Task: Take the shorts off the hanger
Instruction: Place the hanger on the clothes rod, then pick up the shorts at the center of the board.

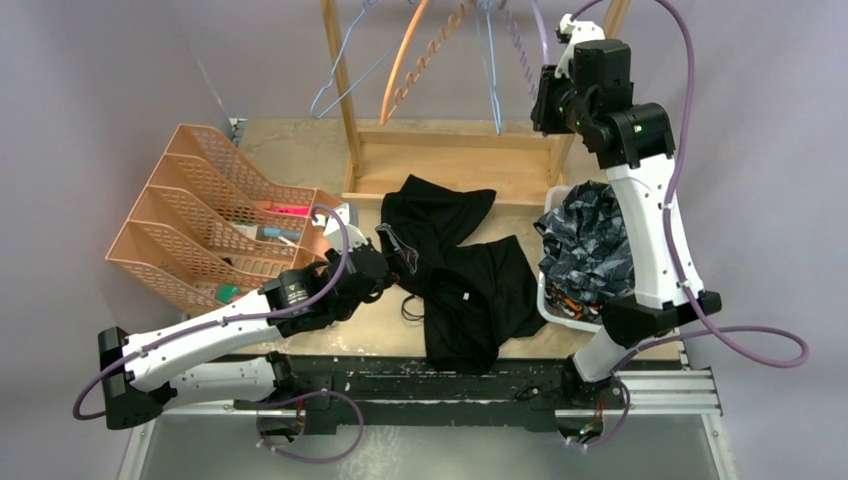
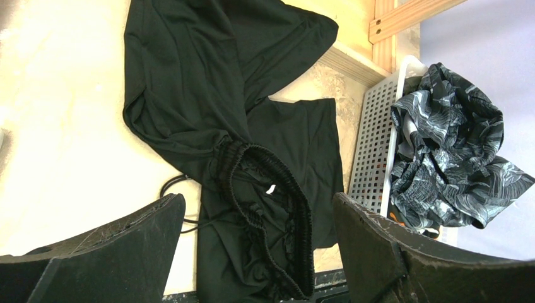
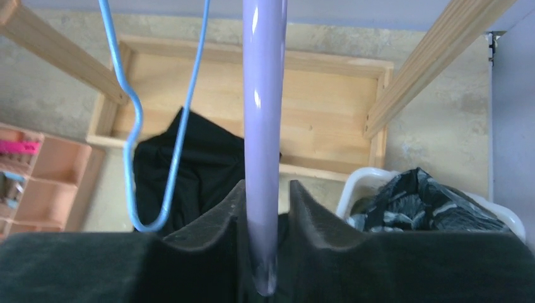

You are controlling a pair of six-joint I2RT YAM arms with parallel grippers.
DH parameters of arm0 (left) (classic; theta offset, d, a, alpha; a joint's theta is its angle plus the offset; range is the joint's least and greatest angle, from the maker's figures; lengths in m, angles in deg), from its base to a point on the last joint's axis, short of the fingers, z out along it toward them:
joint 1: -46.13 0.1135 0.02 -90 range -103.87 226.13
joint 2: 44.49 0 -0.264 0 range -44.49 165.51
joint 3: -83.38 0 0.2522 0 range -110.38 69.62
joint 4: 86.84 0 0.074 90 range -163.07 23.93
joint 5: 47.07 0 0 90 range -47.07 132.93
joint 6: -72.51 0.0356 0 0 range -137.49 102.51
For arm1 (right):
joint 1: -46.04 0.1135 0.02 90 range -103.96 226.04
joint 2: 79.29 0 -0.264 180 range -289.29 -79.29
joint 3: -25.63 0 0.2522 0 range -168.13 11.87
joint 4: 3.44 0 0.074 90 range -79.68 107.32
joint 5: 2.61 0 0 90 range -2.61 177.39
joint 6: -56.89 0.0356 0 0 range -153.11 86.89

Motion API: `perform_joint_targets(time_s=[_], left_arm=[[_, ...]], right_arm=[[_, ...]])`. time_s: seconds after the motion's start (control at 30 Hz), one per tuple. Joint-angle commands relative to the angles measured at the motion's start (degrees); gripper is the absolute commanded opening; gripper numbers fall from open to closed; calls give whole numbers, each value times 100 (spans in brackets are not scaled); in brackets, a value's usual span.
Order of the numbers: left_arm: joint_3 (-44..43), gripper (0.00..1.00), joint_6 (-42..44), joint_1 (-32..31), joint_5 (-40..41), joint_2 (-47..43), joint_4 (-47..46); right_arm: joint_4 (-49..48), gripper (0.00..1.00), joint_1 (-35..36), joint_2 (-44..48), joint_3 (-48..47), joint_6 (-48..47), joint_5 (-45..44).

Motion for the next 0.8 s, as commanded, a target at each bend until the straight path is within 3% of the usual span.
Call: perform_joint_targets(time_s=[0.0,0.17,0.23,0.5,0.63,0.77], left_arm=[[-175,86,-45,20,117,-26,-153],[-154,86,-51,16,86,25,-150],[-158,86,-41,18,89,29,-140],[-44,86,-137,24,215,-35,-50],[15,86,-240,23,271,-32,-21],[23,86,-379,19,377,-64,90]], right_arm=[[-211,41,-5,588,598,64,206],[-676,57,-12,1409,1569,219,274],[-844,59,-9,1805,2088,276,380],[-1910,71,-10,4141,5127,941,502],[-2351,75,-9,4949,6840,1665,1215],[-3014,70,-1,5066,8247,2110,2874]])
